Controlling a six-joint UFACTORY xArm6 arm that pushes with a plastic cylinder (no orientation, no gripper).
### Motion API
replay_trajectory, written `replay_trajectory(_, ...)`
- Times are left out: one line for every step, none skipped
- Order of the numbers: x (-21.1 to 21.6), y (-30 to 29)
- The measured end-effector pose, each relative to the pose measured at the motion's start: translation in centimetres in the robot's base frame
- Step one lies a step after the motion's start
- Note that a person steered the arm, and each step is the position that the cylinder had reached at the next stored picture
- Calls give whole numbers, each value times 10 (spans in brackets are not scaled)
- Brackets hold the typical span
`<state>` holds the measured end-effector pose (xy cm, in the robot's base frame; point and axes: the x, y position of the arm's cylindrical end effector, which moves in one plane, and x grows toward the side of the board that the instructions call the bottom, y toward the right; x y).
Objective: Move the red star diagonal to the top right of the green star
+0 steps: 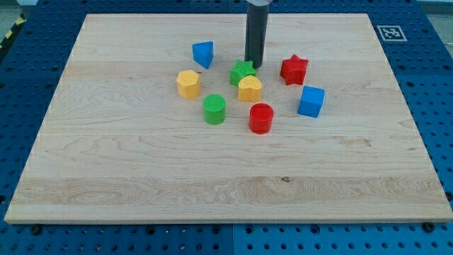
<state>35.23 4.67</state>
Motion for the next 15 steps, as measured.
replay_trajectory(10, 39)
replay_trajectory(11, 78)
replay_trajectory(17, 102)
replay_trajectory(25, 105)
replay_trajectory(30, 122)
replay_trajectory(46, 144)
replay_trajectory(55, 160)
replay_trajectory(55, 185)
replay_trajectory(55, 207)
replay_trajectory(54, 201)
replay_trajectory(54, 182)
replay_trajectory(49, 181)
replay_trajectory(40, 189)
replay_trajectory(30, 190)
replay_trajectory(25, 190)
